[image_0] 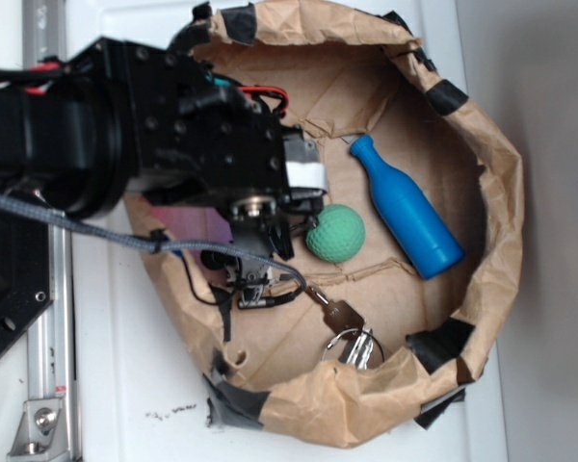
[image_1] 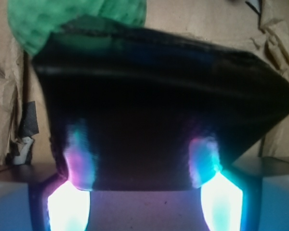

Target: Grab the black box.

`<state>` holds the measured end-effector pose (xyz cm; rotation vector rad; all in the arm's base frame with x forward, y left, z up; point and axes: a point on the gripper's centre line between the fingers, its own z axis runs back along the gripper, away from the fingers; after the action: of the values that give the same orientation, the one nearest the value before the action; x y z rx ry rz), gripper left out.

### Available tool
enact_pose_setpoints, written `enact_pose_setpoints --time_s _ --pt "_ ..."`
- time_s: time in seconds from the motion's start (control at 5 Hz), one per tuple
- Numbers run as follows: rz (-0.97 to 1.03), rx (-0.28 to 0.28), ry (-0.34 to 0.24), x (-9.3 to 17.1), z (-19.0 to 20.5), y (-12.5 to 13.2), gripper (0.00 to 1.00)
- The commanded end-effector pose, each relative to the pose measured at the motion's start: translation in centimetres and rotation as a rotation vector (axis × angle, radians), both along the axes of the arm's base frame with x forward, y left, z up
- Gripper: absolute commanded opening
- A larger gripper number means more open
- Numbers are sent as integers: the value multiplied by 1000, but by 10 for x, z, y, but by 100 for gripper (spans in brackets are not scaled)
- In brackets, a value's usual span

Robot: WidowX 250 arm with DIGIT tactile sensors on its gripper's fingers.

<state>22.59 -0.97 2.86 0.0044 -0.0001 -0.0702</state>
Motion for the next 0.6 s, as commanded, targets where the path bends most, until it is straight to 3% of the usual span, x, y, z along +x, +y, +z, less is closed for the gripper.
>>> enact_pose_setpoints --time_s 0.0,0.2,0.4 --pt "35 3 -200 8 74 7 0" --pt "67 -26 -231 7 94 16 0" --pt "48 -34 -211 7 94 17 93"
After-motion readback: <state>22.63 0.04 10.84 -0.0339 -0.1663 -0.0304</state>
